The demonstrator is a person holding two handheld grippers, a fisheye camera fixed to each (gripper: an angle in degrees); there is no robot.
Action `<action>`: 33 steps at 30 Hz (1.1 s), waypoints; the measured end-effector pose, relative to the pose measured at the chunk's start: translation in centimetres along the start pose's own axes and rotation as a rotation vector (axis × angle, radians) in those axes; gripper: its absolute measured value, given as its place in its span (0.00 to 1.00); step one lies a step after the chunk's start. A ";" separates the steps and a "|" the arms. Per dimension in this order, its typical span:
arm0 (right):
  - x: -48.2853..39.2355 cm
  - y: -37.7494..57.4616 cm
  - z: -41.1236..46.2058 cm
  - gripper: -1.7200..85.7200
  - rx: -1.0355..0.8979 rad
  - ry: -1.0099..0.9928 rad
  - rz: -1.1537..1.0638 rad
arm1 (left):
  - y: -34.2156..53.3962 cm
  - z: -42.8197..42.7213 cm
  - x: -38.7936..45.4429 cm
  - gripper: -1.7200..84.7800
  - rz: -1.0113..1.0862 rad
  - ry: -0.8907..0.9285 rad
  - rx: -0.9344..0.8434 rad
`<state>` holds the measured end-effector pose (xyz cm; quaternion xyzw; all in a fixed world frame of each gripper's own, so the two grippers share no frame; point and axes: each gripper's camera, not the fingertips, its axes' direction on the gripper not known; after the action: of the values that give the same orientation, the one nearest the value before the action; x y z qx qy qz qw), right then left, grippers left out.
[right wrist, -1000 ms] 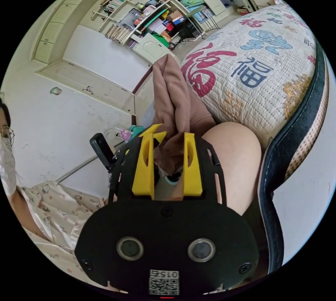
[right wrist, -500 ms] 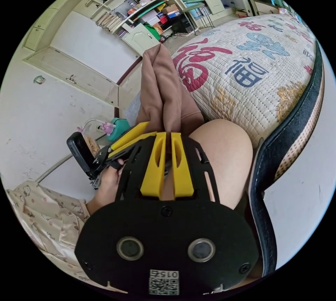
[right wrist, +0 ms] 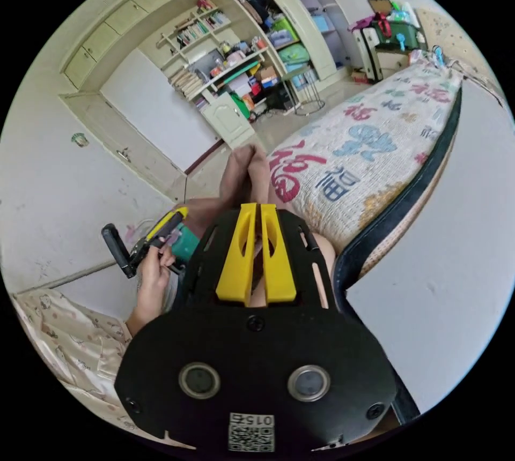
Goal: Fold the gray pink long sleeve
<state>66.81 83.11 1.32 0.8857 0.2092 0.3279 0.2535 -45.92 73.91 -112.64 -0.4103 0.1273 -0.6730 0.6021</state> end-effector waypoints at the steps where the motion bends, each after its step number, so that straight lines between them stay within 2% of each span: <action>1: -0.5 0.1 -2.6 0.02 0.056 0.022 -0.004 | -1.0 -2.3 -1.2 0.03 -0.016 -0.030 0.058; 6: -2.9 1.8 -14.8 0.02 0.303 0.161 -0.036 | -5.4 -10.1 -4.7 0.03 -0.041 0.007 0.273; 12: -7.0 6.8 -28.8 0.02 0.470 0.370 -0.106 | -10.4 -15.6 -1.7 0.03 0.083 0.144 0.466; 18: -13.5 13.2 -42.5 0.02 0.699 0.538 -0.177 | -15.5 -18.7 0.5 0.03 0.147 0.335 0.635; 20: -16.9 15.8 -47.7 0.02 0.811 0.648 -0.216 | -17.4 -18.4 1.5 0.03 0.169 0.461 0.673; 23: -20.5 18.4 -53.0 0.02 0.917 0.780 -0.244 | -19.6 -16.5 3.2 0.03 0.176 0.610 0.683; 27: -21.5 18.6 -56.8 0.02 0.936 0.928 -0.222 | -22.1 -11.3 6.1 0.03 0.160 0.709 0.635; 30: -17.8 15.7 -57.9 0.02 0.841 1.047 -0.127 | -24.2 -3.8 9.5 0.03 0.129 0.739 0.512; 33: -9.6 10.9 -57.3 0.03 0.655 1.135 0.032 | -26.1 6.6 14.2 0.04 0.109 0.725 0.314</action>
<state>23.00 87.32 40.74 0.6095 0.3864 0.6673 -0.1840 -58.85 69.37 -85.40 -0.0418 0.2486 -0.7525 0.6085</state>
